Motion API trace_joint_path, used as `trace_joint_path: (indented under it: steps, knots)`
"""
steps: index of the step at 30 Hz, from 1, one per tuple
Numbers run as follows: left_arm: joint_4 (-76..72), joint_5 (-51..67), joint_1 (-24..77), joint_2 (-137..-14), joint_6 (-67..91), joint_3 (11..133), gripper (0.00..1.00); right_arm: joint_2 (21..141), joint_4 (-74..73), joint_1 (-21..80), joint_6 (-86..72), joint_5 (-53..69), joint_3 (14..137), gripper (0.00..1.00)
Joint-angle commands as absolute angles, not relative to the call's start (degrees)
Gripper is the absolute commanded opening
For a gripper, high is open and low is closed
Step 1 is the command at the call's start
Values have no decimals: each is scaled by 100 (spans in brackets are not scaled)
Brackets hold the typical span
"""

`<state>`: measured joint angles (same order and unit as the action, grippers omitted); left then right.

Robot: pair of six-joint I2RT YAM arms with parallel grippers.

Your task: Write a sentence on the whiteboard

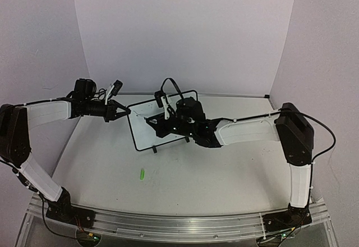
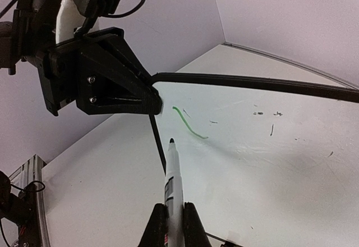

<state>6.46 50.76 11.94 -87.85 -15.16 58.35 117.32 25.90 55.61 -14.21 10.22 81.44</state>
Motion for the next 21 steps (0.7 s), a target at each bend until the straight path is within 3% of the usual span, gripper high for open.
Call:
trace_joint_path:
  steps: [1, 21]
  knots:
    - [791, 4960, 1169, -8790, -1644, 5863, 0, 11722, 2636, 5547, -1453, 904, 8433, 0]
    - [852, 4938, 1169, -8798, -1682, 5893, 0, 11997, 2462, 5494, -1548, 846, 8690, 0]
